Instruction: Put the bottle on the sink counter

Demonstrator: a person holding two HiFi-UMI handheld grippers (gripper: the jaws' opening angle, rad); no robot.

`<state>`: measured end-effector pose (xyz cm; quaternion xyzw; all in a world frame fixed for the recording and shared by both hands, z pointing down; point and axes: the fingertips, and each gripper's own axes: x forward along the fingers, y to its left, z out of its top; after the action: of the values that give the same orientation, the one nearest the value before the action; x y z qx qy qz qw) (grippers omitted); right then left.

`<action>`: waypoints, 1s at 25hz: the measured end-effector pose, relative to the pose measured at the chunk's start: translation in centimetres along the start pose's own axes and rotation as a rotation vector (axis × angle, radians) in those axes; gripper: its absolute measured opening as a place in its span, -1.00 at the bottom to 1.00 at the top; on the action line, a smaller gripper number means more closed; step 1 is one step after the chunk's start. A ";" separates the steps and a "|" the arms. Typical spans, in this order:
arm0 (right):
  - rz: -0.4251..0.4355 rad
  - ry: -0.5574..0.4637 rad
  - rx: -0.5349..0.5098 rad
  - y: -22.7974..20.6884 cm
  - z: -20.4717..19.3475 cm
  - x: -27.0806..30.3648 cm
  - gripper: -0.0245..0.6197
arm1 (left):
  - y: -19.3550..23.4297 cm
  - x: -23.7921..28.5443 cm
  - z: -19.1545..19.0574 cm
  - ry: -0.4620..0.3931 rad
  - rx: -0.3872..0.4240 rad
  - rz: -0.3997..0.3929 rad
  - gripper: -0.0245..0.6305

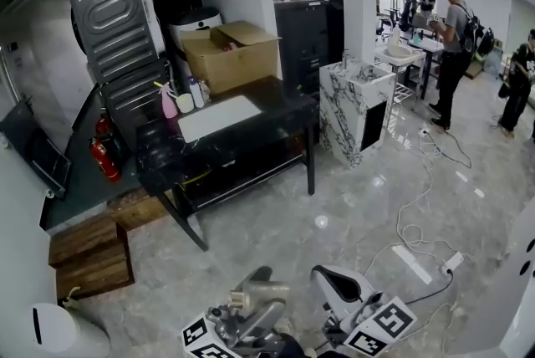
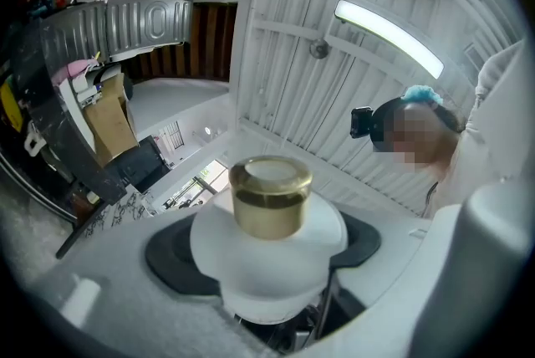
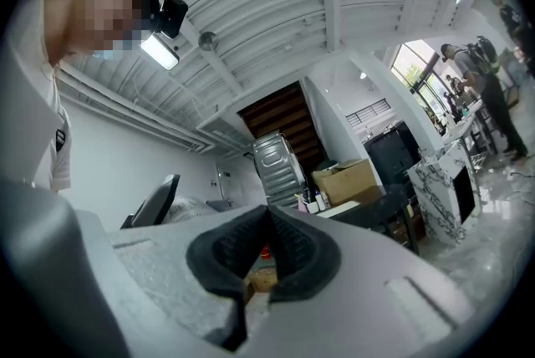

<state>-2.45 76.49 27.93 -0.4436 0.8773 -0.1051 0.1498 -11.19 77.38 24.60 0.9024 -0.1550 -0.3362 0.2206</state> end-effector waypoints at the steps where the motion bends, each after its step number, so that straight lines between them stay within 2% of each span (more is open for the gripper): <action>1: -0.005 0.001 -0.002 -0.6 -0.2 0.6 -0.91 | 0.8 0.1 0.1 0.003 0.001 0.001 0.14; 6: -0.023 0.002 -0.007 -4.0 -0.2 6.0 -0.91 | 6.5 1.4 1.6 0.022 -0.014 0.021 0.14; 13: -0.034 -0.007 -0.023 -8.6 1.6 15.6 -0.91 | 14.8 5.3 7.2 -0.006 -0.021 -0.003 0.14; 21: -0.047 -0.020 -0.061 -11.6 1.8 24.6 -0.91 | 23.1 7.1 12.9 -0.045 -0.027 -0.018 0.14; 25: -0.056 -0.027 -0.067 -12.5 1.4 28.1 -0.91 | 26.1 7.3 14.6 -0.025 -0.015 -0.034 0.14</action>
<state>-8.42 46.38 25.82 -0.4741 0.8655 -0.0739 0.1439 -19.20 47.70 23.91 0.8988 -0.1399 -0.3525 0.2197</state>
